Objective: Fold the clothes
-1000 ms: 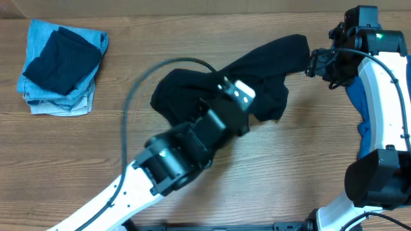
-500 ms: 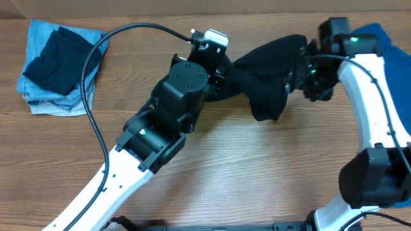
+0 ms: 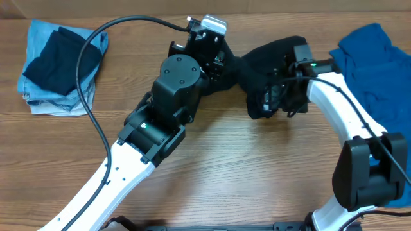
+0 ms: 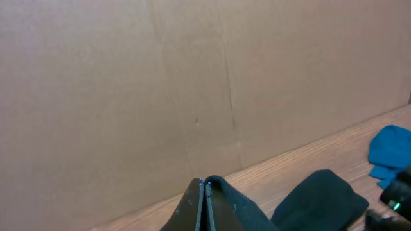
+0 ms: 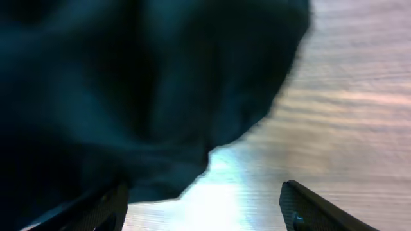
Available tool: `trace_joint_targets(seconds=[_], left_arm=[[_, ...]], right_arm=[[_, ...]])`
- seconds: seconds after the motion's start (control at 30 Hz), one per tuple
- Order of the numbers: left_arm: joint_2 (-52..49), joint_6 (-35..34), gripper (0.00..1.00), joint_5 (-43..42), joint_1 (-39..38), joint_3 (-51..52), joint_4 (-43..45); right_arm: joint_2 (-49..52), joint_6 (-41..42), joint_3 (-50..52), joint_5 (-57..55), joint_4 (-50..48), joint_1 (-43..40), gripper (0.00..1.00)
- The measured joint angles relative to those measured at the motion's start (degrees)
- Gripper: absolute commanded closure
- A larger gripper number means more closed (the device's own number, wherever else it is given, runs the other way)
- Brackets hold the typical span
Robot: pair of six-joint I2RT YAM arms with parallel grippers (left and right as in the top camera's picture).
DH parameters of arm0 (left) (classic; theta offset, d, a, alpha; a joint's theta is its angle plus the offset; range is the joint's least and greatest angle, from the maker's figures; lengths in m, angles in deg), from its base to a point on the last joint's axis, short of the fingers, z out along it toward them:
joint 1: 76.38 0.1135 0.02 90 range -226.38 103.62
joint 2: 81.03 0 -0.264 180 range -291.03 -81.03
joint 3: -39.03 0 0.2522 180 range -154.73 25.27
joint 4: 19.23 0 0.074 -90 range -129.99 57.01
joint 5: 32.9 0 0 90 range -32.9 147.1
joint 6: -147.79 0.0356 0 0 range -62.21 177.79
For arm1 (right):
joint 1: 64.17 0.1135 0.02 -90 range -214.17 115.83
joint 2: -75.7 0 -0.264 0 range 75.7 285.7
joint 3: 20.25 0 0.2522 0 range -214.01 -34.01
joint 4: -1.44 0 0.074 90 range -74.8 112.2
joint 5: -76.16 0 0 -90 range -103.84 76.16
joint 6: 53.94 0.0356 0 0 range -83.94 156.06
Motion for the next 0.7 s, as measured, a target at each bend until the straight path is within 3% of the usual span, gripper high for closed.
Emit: trace_joint_targets(seconds=[0.17, 0.33, 0.7], left_arm=[[-0.6, 1.2, 0.96, 0.0, 0.0, 0.0, 0.5], [-0.7, 2.8, 0.96, 0.5, 0.0, 0.0, 1.4], [-1.2, 3.0, 0.96, 2.8, 0.2, -6.2, 6.5]], right_arm=[[0.0, 4.1, 1.6, -6.9, -2.5, 6.7, 0.2], [-0.1, 6.2, 1.7, -13.0, -3.8, 7.9, 0.2], [-2.3, 7.9, 1.8, -13.7, -8.7, 12.2, 0.12]])
